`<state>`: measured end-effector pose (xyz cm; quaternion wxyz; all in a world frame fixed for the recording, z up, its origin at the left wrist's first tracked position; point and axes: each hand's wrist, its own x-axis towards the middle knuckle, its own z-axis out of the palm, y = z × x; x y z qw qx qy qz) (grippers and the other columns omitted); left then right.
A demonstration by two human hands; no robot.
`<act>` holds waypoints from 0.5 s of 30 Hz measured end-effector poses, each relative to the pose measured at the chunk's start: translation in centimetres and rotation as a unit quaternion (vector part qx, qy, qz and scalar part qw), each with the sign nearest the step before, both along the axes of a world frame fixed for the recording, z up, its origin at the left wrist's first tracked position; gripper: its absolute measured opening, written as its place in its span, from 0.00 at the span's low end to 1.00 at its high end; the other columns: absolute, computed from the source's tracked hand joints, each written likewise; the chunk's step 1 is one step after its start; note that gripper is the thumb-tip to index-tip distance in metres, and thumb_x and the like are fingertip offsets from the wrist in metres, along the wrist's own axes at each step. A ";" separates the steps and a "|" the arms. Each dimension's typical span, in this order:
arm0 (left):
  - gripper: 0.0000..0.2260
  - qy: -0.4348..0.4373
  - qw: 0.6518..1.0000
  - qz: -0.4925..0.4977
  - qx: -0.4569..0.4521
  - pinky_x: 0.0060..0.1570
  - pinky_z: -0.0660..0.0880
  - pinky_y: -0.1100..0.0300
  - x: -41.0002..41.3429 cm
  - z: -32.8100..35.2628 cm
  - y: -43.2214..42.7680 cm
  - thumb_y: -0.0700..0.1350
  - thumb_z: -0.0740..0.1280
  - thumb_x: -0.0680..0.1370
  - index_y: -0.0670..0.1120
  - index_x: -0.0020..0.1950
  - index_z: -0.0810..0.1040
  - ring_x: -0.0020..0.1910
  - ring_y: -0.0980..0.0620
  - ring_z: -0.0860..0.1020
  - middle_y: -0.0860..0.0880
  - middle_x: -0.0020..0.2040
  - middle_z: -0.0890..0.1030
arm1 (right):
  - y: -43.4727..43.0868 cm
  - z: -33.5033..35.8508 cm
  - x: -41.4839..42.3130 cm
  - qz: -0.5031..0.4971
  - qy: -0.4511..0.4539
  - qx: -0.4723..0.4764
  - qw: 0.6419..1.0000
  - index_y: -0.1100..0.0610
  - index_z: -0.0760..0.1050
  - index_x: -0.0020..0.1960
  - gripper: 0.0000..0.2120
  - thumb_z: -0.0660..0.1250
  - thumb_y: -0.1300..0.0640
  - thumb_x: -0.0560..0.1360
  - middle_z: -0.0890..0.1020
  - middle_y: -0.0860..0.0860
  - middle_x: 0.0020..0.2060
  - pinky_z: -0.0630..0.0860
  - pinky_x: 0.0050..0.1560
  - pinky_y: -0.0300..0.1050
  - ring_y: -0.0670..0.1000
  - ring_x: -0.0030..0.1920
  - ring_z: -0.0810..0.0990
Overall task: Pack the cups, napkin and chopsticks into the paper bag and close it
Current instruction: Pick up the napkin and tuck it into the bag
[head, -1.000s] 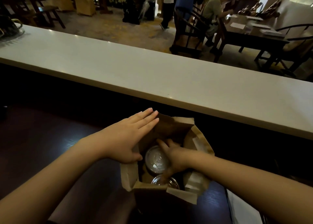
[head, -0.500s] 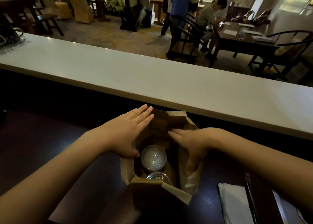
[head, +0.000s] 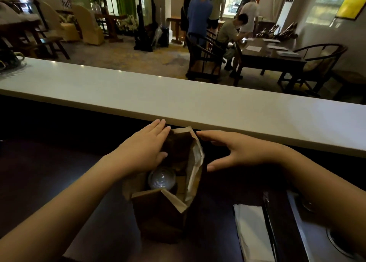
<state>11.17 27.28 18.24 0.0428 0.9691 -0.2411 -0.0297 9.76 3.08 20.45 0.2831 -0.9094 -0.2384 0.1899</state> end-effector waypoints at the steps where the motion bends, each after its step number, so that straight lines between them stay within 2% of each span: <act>1: 0.29 -0.015 0.999 0.012 -0.040 0.72 0.45 0.59 -0.7 0.3 -1.2 0.49 0.59 0.78 0.47 0.74 0.47 0.76 0.52 0.46 0.47 0.77 0.48 | -1.3 0.0 -0.6 -0.024 -0.001 0.017 1.000 0.42 0.56 0.73 0.40 0.71 0.42 0.67 0.65 0.35 0.66 0.61 0.58 0.19 0.26 0.61 0.64; 5: 0.23 -0.088 0.980 0.028 -0.175 0.70 0.59 0.55 -3.8 0.2 -8.0 0.47 0.58 0.78 0.46 0.72 0.58 0.73 0.50 0.59 0.46 0.74 0.62 | -7.3 -1.4 -3.2 -0.132 0.000 0.039 0.991 0.49 0.66 0.69 0.32 0.72 0.48 0.68 0.75 0.41 0.60 0.70 0.51 0.21 0.34 0.57 0.73; 7: 0.22 -0.073 0.973 0.008 -0.219 0.67 0.65 0.53 -5.1 -1.3 -12.1 0.47 0.60 0.77 0.46 0.70 0.63 0.70 0.48 0.66 0.46 0.70 0.69 | -10.2 -3.3 -4.3 -0.186 0.000 0.028 0.982 0.52 0.70 0.65 0.26 0.72 0.51 0.69 0.79 0.46 0.56 0.73 0.49 0.25 0.38 0.53 0.77; 9: 0.21 -0.003 0.974 0.003 -0.228 0.63 0.69 0.51 -6.0 -3.8 -16.1 0.46 0.61 0.75 0.46 0.68 0.66 0.65 0.46 0.71 0.45 0.66 0.74 | -12.7 -6.1 -5.4 -0.239 0.007 0.012 0.971 0.56 0.73 0.62 0.23 0.72 0.53 0.69 0.81 0.52 0.54 0.74 0.50 0.30 0.45 0.51 0.80; 11: 0.21 0.102 0.974 0.028 -0.200 0.59 0.72 0.51 -6.4 -7.3 -19.3 0.45 0.62 0.74 0.46 0.67 0.68 0.62 0.44 0.74 0.43 0.63 0.76 | -14.5 -9.4 -6.7 -0.284 0.031 -0.006 0.958 0.59 0.75 0.61 0.21 0.72 0.55 0.70 0.82 0.56 0.52 0.74 0.50 0.35 0.50 0.51 0.81; 15: 0.19 0.312 0.927 0.134 -0.159 0.58 0.72 0.55 -7.3 -15.0 -22.0 0.42 0.62 0.74 0.42 0.65 0.70 0.61 0.43 0.74 0.41 0.64 0.75 | -15.7 -16.4 -9.3 -0.325 0.069 -0.073 0.940 0.62 0.78 0.56 0.15 0.70 0.57 0.71 0.83 0.59 0.52 0.72 0.50 0.38 0.48 0.53 0.79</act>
